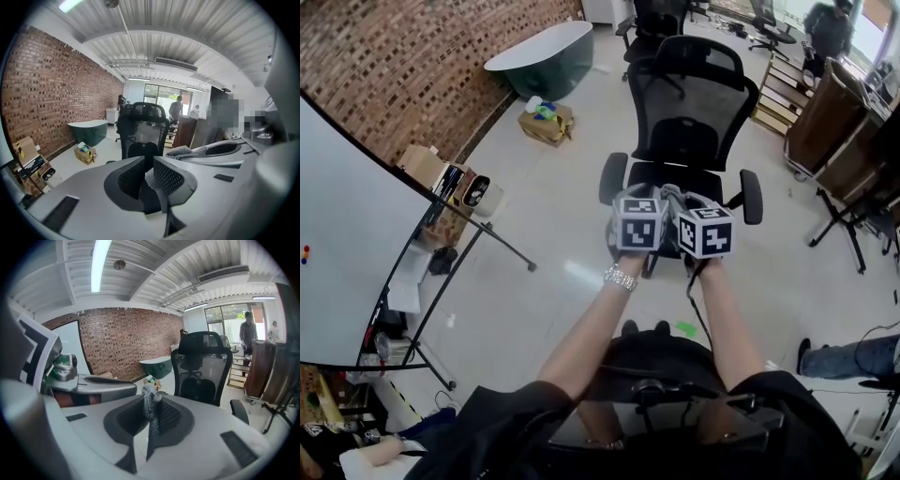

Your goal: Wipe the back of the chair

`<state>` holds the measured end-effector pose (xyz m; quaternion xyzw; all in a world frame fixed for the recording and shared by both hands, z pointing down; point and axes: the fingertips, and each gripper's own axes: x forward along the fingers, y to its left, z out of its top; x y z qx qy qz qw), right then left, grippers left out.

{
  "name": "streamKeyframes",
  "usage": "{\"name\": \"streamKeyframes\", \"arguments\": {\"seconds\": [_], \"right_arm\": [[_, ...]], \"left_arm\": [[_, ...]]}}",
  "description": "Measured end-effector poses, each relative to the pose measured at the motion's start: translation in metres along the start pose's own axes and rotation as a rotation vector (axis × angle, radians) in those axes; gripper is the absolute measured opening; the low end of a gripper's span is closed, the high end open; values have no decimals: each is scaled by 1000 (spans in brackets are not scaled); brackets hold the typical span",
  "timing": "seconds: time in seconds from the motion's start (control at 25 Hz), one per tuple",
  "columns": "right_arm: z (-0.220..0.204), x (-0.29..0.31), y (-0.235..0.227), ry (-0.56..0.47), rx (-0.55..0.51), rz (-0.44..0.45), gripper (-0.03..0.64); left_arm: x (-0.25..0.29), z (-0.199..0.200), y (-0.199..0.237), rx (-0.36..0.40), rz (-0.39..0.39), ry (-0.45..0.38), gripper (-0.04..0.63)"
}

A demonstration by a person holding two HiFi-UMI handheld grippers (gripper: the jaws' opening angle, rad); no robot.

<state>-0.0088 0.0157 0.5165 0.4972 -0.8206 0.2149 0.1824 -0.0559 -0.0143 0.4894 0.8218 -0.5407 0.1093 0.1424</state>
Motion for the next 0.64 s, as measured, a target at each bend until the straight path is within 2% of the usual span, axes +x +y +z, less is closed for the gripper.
{"name": "streamKeyframes", "arguments": {"seconds": [0.64], "right_arm": [[0, -13, -25, -5, 3, 47, 44]], "left_arm": [[15, 7, -37, 19, 1, -19, 61]]}}
